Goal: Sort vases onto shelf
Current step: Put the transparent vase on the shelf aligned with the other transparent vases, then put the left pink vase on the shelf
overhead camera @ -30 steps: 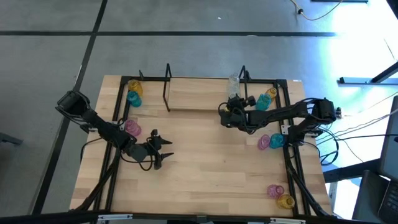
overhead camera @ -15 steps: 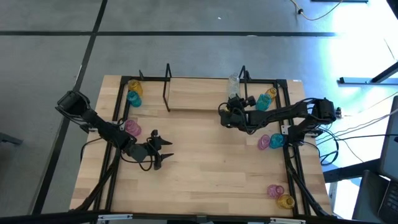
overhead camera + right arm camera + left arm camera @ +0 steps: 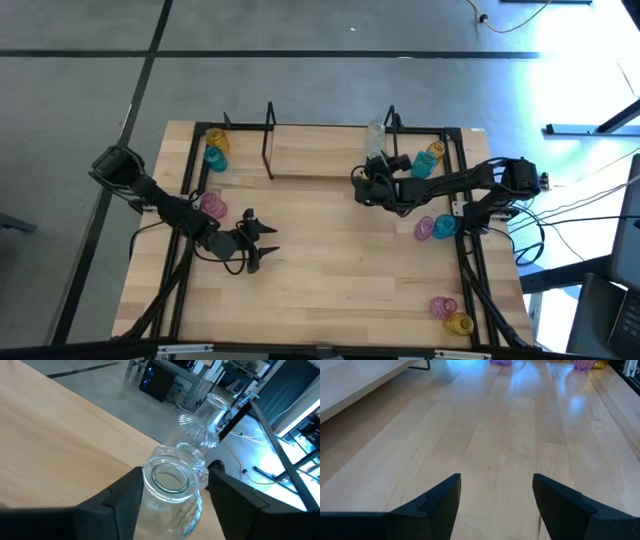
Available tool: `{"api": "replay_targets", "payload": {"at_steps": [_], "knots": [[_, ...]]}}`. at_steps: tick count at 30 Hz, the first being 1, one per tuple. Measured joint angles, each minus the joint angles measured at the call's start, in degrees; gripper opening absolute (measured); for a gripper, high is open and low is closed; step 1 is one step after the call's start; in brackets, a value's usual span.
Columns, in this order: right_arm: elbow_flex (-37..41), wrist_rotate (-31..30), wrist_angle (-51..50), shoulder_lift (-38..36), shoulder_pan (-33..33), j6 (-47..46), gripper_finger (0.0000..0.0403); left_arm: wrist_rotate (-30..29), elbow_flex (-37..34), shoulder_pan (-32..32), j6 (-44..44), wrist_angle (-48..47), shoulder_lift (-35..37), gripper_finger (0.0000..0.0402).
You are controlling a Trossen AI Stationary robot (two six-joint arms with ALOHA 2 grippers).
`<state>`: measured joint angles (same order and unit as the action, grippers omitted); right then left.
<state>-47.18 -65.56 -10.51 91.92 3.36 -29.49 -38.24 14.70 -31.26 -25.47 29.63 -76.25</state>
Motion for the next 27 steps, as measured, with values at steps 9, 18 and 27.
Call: {"api": "replay_targets", "payload": {"at_steps": [9, 18, 27], "knots": [[0.0, -2.0, -0.1, 0.0, 0.0, 2.6, 0.0221, 0.0, 0.0, 0.0, 0.0, 0.0, 0.0, 0.0241], [-3.7, -2.7, -0.5, 0.2, 0.0, 6.3, 0.0221, 0.0, 0.0, 0.0, 0.0, 0.0, 0.0, 0.0241], [-7.4, -2.9, -0.6, 0.1, -2.1, 13.7, 0.0221, 0.0, 0.0, 0.0, 0.1, 0.0, 0.0, 0.0241]]}}
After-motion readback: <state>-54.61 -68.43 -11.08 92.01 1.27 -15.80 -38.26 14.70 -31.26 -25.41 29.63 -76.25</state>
